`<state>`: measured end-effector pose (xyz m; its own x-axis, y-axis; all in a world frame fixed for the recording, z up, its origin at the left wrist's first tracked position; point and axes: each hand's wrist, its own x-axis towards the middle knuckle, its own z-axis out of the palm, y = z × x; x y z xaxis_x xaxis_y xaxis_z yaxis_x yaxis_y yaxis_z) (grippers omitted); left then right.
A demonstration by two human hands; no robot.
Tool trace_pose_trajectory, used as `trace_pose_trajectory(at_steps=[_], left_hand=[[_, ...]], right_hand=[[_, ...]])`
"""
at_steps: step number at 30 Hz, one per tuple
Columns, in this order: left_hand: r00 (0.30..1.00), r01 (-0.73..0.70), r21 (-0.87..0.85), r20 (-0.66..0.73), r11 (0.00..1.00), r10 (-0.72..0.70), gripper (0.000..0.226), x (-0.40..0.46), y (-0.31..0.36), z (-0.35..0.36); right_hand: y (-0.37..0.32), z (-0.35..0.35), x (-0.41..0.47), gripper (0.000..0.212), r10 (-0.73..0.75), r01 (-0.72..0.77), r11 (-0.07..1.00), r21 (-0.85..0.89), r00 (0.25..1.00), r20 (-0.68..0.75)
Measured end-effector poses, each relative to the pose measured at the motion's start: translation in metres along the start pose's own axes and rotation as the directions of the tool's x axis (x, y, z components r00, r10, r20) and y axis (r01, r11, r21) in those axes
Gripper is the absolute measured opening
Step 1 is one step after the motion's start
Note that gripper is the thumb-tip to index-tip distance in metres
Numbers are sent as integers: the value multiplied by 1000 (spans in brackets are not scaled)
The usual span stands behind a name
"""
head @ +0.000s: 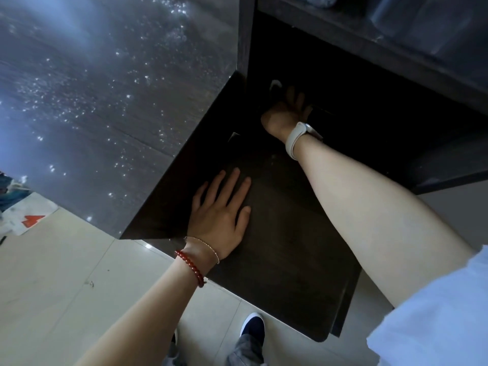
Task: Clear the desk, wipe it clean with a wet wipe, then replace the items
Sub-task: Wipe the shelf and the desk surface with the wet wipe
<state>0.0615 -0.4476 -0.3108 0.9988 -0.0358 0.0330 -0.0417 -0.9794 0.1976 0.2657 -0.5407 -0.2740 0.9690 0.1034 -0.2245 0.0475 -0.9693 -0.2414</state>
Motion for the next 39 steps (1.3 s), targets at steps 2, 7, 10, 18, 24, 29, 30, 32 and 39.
trace_pose_trajectory(at_steps=[2,7,10,18,24,29,30,32,39], left_hand=[[1000,0,1,4,1000,0,53,1,-1,0],[1000,1,-34,-13,999,-2,51,1,-2,-2],[1000,7,-69,-28,998,-9,51,1,0,-3],[1000,17,-69,-20,997,-19,51,-1,-2,-2],[1000,12,-60,-17,998,-13,51,-1,-2,0],[1000,7,-73,-22,997,-8,51,-1,-3,0],[1000,4,-75,-23,997,-6,51,0,-3,0],[1000,0,-78,-19,997,-2,51,-1,-2,0],[1000,-4,-49,12,999,5,50,0,-3,-2]], right_hand=[[0,-1,2,60,-1,1,1000,24,1000,13],[6,7,-13,63,-132,133,990,-36,991,34],[15,11,-48,62,-362,364,930,-51,931,42],[20,1,-32,63,-277,289,947,-144,956,97],[10,-9,3,60,-48,69,988,-140,988,149],[0,-9,6,60,15,1,993,-120,991,130],[0,-9,6,60,34,-19,995,-102,990,139],[1,-10,4,61,35,-18,993,-116,989,145],[10,7,-52,63,-327,340,928,-153,940,101]])
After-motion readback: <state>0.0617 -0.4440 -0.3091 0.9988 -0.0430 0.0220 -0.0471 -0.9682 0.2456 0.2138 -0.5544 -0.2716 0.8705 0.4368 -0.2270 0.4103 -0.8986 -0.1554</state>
